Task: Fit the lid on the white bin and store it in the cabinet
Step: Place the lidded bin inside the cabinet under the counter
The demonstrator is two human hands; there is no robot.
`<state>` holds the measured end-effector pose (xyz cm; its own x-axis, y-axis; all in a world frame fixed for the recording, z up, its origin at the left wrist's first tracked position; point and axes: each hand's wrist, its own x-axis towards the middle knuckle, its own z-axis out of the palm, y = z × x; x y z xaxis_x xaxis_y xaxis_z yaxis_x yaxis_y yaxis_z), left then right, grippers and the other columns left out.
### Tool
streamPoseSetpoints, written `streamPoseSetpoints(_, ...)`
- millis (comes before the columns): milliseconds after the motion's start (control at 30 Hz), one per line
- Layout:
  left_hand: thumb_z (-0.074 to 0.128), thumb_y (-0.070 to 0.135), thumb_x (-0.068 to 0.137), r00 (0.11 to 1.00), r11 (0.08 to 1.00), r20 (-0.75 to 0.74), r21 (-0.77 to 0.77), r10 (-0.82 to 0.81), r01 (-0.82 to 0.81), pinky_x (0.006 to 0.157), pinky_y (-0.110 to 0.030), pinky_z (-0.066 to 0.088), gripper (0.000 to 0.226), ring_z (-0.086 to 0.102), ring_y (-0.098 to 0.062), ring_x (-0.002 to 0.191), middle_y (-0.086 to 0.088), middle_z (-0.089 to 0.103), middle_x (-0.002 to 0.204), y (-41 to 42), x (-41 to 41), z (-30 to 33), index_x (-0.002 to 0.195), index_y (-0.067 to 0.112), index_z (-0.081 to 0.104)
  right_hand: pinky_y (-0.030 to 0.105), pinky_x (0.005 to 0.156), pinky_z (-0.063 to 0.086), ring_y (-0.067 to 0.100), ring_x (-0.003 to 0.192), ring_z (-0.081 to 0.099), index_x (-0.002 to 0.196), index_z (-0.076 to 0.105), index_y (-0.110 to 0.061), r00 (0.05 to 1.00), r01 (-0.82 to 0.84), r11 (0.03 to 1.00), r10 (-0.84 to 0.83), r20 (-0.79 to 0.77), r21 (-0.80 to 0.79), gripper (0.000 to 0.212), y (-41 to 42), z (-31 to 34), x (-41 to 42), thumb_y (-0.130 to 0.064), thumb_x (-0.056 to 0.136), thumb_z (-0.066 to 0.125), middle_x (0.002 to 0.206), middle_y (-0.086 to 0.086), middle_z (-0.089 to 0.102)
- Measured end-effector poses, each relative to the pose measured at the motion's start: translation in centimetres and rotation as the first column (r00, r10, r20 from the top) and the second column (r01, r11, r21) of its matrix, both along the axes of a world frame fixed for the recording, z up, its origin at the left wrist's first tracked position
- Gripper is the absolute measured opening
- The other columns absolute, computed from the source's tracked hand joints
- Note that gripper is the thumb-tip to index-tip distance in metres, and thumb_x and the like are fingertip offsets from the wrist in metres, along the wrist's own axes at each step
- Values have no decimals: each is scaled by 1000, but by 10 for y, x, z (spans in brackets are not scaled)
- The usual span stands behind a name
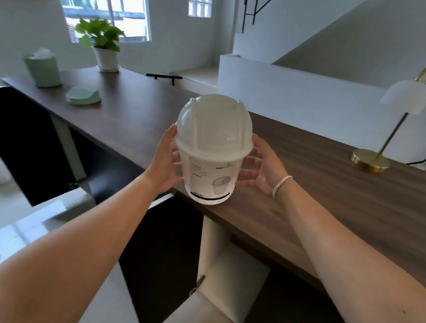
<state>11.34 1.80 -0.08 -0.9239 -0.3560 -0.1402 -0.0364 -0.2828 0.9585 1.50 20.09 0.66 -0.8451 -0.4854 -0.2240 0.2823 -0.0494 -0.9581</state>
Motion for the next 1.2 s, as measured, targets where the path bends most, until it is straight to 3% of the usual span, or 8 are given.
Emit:
streamPoseSetpoints(100,26,63,90,999,999,-8,-25,31,-31,63,-32,53,53,64,-20,77,-4,61,88,0,32,1,95,26,63,61,92,47,43,109,60,115,55,-20,999,-32,999,32,-1,-11,43,-3,0,26,-52,87,48,108,9,58)
streamPoseSetpoints(200,27,68,87,999,999,7,-13,33,-33,90,-49,47,54,56,-31,107,-5,62,105,-6,53,-1,101,31,63,63,91,47,44,110,59,111,57,-22,999,-50,999,50,-5,-7,40,-7,0,48,-53,86,49,114,10,58)
streamPoseSetpoints(300,27,67,87,999,999,23,15,48,-48,104,-59,35,49,49,-32,119,-3,60,110,-11,69,-2,102,34,59,61,91,48,43,108,61,96,60,-25,999,-49,999,49,-8,-11,32,-10,2,68,-53,86,49,109,10,60)
streamPoseSetpoints(500,31,66,86,999,997,15,65,36,-37,97,-54,41,56,48,-31,124,-8,54,131,-25,105,-7,122,31,54,58,89,51,42,106,63,96,61,-24,1000,-8,1000,8,-28,-3,31,-22,-2,112,-52,86,50,117,12,60)
streamPoseSetpoints(633,33,65,86,1000,996,26,85,-11,9,100,-52,41,61,51,-28,121,-6,56,131,-36,132,-18,130,28,53,58,93,48,42,111,60,93,62,-26,1000,21,1000,-21,-6,9,31,-28,-12,146,-53,85,51,121,13,60)
streamPoseSetpoints(833,32,63,87,994,993,42,74,-100,97,105,-52,38,59,53,-26,119,-4,60,127,-44,166,-49,127,29,58,57,95,48,39,116,53,126,50,-26,992,116,993,-117,45,17,47,-27,-46,195,-51,86,49,130,12,52)
streamPoseSetpoints(967,34,63,85,980,983,97,77,-174,167,102,-48,41,64,53,-27,120,-7,59,130,-40,183,-85,133,27,56,55,93,49,39,116,53,133,45,-23,980,163,986,-167,109,46,54,-20,-83,223,-50,87,49,130,12,51)
streamPoseSetpoints(1200,37,61,83,953,976,226,118,-204,182,108,-49,34,59,50,-26,123,-3,58,133,-24,190,-154,130,32,58,52,88,52,35,101,60,102,57,-14,952,198,977,-210,222,75,32,-4,-154,241,-42,91,44,107,11,60)
